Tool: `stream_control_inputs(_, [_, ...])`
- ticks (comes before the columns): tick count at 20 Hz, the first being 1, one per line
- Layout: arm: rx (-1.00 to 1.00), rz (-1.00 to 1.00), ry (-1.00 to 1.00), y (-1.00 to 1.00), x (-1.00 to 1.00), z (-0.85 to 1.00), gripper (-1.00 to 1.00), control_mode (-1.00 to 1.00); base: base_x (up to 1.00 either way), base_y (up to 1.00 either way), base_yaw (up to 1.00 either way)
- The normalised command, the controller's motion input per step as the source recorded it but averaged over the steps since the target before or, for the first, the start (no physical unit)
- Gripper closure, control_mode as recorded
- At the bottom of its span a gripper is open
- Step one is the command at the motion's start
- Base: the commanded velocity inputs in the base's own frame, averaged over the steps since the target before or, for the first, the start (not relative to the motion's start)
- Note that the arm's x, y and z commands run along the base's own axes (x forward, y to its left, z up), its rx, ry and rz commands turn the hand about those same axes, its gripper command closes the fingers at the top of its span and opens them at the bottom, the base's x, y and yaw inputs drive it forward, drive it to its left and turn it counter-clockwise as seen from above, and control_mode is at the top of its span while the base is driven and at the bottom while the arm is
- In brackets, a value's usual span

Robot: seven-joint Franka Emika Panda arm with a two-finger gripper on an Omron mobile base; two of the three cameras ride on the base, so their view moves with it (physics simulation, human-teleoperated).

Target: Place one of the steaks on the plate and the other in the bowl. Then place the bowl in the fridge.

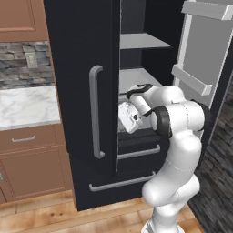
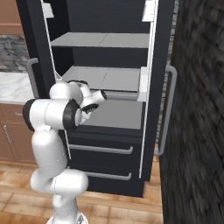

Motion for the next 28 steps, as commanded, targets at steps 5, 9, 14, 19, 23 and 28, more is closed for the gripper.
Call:
stream_control_inputs(5, [0.13, 0.25, 0.25, 1.00, -0.11, -0.14, -1.00, -1.00, 0.00, 0.00, 0.00])
stream_control_inputs(9, [0.07, 0.18, 0.22, 1.00, -0.59, -0.06, -1.00, -1.00, 0.00, 0.00, 0.00])
stream_control_inputs(14, [0.05, 0.00, 0.20, 1.00, -0.88, -0.06, -1.00, -1.00, 0.00, 0.00, 0.00])
stream_control_inputs(19, [-0.02, -0.16, 0.00, 1.00, -0.05, -0.26, -1.00, -1.00, 0.00, 0.00, 0.00])
stream_control_inputs(23, [-0.06, -0.23, 0.00, 0.78, 0.00, -0.02, -1.00, -1.00, 0.00, 0.00, 0.00])
stream_control_inputs(28, [-0.04, -0.16, 0.00, 0.02, 0.00, 0.00, -1.00, -1.00, 0.00, 0.00, 0.00])
